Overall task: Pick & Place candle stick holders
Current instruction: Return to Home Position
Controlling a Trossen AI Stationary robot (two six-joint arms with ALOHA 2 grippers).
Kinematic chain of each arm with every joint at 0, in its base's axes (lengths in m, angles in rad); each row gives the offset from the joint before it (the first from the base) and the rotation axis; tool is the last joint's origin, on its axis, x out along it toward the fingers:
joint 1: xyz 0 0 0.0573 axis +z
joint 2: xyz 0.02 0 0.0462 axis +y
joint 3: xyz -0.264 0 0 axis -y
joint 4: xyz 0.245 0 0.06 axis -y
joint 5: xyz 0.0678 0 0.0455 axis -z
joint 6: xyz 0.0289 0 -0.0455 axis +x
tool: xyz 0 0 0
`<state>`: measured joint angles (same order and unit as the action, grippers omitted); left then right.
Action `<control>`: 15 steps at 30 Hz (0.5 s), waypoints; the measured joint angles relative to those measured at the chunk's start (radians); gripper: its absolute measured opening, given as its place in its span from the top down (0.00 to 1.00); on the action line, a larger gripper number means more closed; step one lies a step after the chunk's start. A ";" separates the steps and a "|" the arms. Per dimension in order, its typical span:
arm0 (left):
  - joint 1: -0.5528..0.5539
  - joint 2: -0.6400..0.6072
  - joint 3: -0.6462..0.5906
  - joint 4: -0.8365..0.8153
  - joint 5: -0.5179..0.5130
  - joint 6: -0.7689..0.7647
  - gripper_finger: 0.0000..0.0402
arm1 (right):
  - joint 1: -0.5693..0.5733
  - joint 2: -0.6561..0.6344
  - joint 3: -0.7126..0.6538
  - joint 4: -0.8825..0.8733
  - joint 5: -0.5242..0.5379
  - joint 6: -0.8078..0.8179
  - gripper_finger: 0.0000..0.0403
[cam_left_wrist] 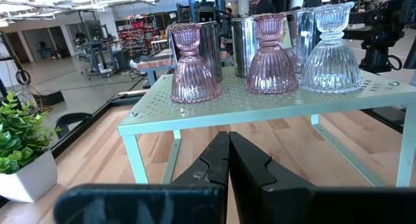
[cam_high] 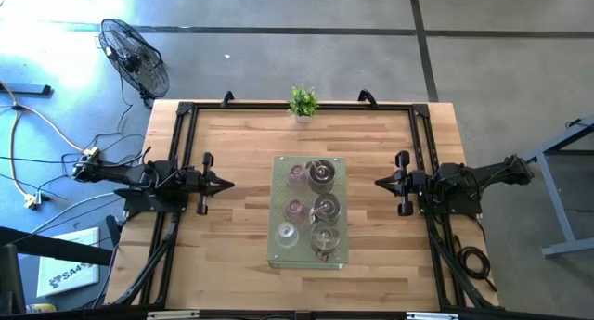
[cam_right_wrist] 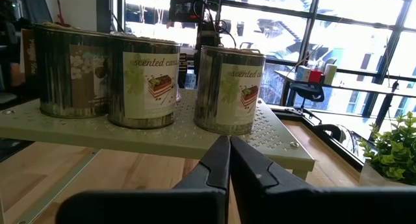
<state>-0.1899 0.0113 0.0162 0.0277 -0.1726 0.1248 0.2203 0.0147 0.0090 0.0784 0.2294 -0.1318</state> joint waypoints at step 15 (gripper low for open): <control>0.000 0.000 0.000 0.000 0.000 0.000 1.00 | 0.000 0.000 0.000 0.000 0.000 0.000 0.99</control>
<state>-0.1901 0.0113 0.0162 0.0277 -0.1726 0.1249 0.2204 0.0147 0.0087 0.0784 0.2295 -0.1320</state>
